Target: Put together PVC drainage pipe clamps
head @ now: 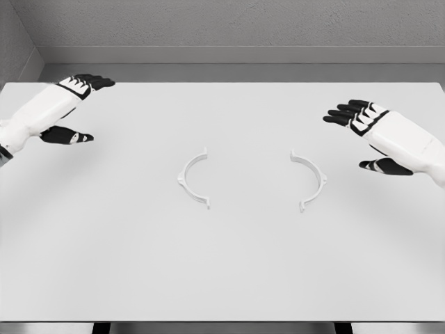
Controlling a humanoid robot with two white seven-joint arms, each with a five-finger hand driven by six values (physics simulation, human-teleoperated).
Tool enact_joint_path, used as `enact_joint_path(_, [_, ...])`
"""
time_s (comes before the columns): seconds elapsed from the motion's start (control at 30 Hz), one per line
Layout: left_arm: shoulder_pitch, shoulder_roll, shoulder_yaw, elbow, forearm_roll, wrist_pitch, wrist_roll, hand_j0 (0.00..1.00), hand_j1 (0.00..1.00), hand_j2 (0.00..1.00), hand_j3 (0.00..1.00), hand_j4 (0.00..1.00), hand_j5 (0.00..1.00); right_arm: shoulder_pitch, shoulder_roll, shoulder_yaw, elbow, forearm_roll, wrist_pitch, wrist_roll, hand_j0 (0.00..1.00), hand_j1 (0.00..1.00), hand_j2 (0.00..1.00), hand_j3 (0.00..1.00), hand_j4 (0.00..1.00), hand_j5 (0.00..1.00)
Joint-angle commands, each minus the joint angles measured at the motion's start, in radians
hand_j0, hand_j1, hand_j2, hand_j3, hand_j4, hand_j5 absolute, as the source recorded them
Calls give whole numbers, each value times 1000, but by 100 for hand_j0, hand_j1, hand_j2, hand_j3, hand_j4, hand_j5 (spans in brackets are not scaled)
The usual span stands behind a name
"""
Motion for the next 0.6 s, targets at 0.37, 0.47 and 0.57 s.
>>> enact_joint_path(0.37, [28, -57, -56, -16, 7, 0, -2, 100, 100, 100, 100, 100, 100, -95, 74, 131, 149, 161, 1, 1, 100, 100, 100, 100, 100, 100])
enact_joint_path(0.47, [43, -49, -58, -39, 7, 0, -2, 100, 100, 100, 100, 100, 100, -146, 95, 174, 254, 178, 1, 1, 100, 100, 100, 100, 100, 100])
enact_joint_path(0.57, [43, -52, -99, -40, 9, 0, -2, 100, 100, 100, 100, 100, 100, -173, 114, 214, 307, 191, 1, 1, 100, 100, 100, 100, 100, 100])
